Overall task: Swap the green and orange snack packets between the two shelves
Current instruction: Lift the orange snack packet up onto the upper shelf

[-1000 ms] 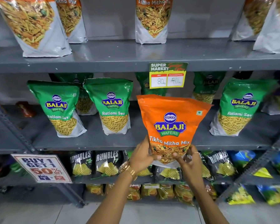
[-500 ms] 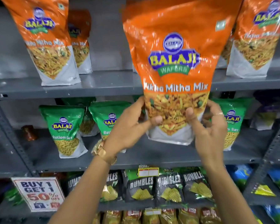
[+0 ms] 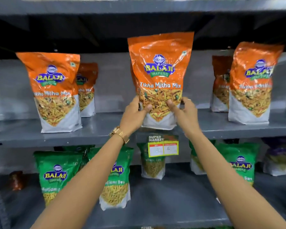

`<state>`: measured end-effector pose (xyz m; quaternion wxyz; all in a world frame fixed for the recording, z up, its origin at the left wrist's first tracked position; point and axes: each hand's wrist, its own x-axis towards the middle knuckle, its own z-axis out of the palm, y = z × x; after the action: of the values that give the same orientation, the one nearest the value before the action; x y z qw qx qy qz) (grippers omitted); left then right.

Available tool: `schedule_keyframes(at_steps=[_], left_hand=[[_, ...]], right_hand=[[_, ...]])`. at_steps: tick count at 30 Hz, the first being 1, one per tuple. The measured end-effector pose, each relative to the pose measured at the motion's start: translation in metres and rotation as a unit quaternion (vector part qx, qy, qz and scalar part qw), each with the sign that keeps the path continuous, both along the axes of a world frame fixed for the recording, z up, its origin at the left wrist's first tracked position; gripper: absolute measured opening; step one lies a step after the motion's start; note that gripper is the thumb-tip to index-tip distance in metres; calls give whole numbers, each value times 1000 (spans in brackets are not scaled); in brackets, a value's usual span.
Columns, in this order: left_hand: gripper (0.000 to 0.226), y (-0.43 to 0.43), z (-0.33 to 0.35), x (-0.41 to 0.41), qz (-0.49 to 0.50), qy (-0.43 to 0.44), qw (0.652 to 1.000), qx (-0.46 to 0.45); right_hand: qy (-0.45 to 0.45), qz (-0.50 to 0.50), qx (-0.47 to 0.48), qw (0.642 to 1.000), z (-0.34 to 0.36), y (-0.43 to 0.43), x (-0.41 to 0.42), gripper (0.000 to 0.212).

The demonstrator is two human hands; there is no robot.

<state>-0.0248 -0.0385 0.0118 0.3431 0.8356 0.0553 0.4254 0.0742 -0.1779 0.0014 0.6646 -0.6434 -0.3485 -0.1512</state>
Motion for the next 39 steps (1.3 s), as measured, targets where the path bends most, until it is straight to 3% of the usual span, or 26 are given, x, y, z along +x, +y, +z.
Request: schedule_keyframes(at_steps=[5,9,12,20,32,36,39], left_hand=[[35,16,-10,27,-5,19,1000,-23],[41,28,-9,48,10,59,997,-37],[45,34,-7,58,22,83,996,-37],[36,40,-16,66,96,62,993,-35],[43,38,-17,58,92,58,993,-43],[60,33,-25,44,95,-12,995,-43],[54,19,-47,22,129,-125,983,26]], right_hand=[[17,-11,-15,1000,-11,21,25,41],[21,-5,-49,999,-4,36,43,34],[34,-2,-83,996,-3,46,53,41],[47,28,-112,992,-8,57,62,44],[54,39,-128,990,-10,54,61,55],[31,-33,-68,997,-14,41,51,72],[-51,-57,85,993,-26,29,20,48]])
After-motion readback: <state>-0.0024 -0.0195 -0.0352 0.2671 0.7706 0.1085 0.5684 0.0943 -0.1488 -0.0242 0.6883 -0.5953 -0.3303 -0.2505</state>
